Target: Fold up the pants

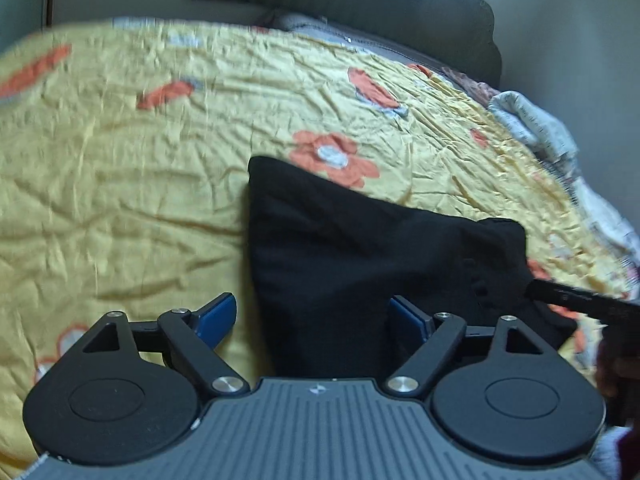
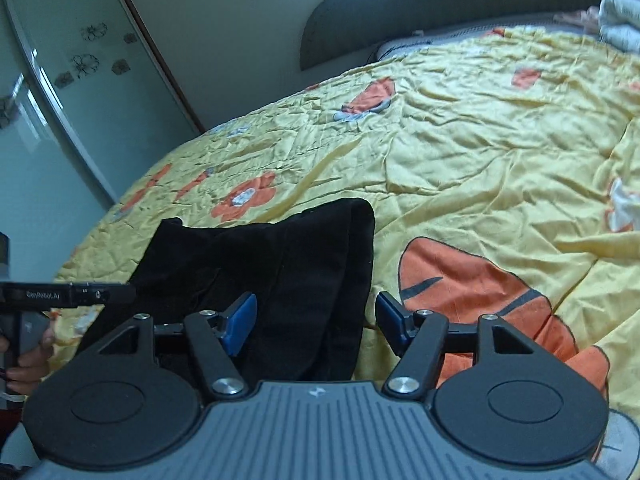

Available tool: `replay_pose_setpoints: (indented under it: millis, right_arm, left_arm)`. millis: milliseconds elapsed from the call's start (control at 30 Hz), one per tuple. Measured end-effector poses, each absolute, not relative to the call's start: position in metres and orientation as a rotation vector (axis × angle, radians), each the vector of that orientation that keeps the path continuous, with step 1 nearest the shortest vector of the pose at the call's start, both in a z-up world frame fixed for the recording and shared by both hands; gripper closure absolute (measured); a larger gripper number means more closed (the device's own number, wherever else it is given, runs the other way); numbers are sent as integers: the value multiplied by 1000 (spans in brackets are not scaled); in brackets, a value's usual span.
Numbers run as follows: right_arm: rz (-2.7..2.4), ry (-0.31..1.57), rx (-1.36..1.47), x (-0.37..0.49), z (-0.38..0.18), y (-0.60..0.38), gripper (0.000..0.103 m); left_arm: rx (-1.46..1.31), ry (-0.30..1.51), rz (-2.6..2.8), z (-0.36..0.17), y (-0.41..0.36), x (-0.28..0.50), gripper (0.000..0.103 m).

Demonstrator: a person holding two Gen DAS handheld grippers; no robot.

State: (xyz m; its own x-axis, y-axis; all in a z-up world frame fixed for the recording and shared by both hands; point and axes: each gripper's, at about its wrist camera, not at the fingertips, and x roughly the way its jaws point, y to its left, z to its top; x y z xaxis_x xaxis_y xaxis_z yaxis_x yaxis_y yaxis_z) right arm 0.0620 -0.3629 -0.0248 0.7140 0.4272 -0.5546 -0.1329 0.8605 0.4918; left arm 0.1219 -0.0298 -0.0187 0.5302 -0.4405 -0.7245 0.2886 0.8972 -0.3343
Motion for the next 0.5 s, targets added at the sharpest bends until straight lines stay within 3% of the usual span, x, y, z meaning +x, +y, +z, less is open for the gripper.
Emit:
replay_pose_setpoints:
  millis: [233, 300, 500]
  right_arm:
    - [530, 794, 575, 84, -41, -375, 35]
    - [598, 804, 612, 93, -43, -376, 25]
    - [734, 805, 750, 124, -55, -375, 25]
  left_arm:
    - [-501, 1014, -611, -36, 6, 146, 19]
    - [-543, 1030, -658, -41, 4, 152, 19]
    - [-583, 1016, -713, -48, -14, 160, 18]
